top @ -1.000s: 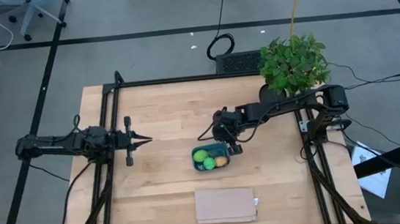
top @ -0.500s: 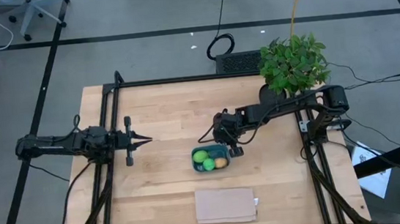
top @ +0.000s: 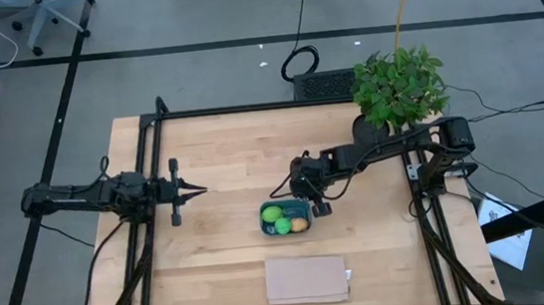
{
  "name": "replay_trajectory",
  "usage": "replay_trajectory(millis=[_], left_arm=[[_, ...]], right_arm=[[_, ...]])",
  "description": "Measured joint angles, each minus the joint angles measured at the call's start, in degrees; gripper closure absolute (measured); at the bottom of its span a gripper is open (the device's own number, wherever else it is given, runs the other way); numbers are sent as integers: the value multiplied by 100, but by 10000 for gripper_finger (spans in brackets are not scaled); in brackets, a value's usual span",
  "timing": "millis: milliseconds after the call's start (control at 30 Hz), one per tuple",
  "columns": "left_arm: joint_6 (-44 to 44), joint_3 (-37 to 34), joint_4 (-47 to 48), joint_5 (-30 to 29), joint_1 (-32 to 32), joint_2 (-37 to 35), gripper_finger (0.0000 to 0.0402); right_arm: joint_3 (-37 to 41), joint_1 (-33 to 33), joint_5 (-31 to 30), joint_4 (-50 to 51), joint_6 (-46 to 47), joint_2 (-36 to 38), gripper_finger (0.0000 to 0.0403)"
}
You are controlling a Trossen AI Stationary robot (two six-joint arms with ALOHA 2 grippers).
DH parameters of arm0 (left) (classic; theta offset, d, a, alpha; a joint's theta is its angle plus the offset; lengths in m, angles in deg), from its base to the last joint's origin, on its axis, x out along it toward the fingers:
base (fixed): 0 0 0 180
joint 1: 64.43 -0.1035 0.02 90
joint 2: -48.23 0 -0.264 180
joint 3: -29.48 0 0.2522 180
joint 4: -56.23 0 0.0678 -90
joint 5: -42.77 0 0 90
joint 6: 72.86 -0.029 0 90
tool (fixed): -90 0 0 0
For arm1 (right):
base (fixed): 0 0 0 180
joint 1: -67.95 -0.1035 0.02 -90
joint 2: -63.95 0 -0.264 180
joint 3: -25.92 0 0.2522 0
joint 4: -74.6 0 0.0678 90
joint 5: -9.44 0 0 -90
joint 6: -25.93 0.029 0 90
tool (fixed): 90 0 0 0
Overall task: Pick and placing Produce into tupperware
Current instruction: Adjust the dark blue bin, then return to Home Position
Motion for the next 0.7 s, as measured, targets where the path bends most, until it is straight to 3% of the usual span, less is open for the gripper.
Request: replay_trajectory(millis=[500, 700], left_arm=[[-13, 0, -7, 0, 0, 0, 376], [-21, 0, -92, -56, -1, 0, 376]], right_arm=[[7, 48, -59, -282, -56, 480, 403], [7, -120, -799, -135, -78, 1210, 403]])
